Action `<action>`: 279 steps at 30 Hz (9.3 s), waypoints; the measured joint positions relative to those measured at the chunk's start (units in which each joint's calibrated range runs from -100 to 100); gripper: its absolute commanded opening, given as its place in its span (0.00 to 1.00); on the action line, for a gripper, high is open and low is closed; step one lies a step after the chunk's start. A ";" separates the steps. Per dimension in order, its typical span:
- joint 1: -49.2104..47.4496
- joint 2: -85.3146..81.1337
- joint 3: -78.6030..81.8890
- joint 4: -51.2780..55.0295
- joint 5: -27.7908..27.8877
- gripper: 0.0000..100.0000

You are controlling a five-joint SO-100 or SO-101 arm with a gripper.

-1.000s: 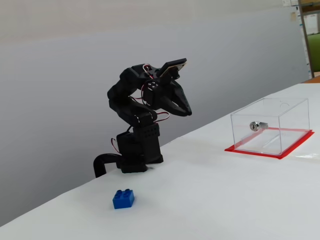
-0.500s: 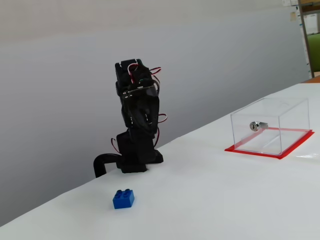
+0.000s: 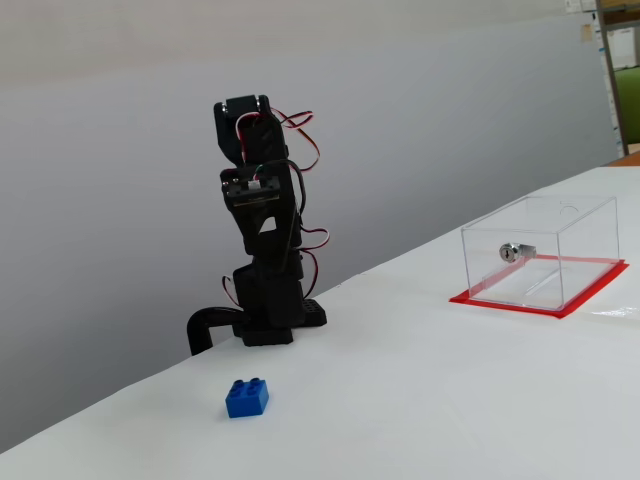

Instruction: Pick the blue lego brick and place it into the transparent box

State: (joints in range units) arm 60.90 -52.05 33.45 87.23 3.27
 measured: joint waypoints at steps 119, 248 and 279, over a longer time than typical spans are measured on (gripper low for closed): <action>7.91 39.15 8.65 -32.05 8.99 0.32; -106.94 26.89 -12.36 -45.59 8.99 0.09; -109.40 42.62 -25.15 -45.50 5.62 0.30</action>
State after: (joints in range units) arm -48.50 -9.43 8.30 41.73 8.89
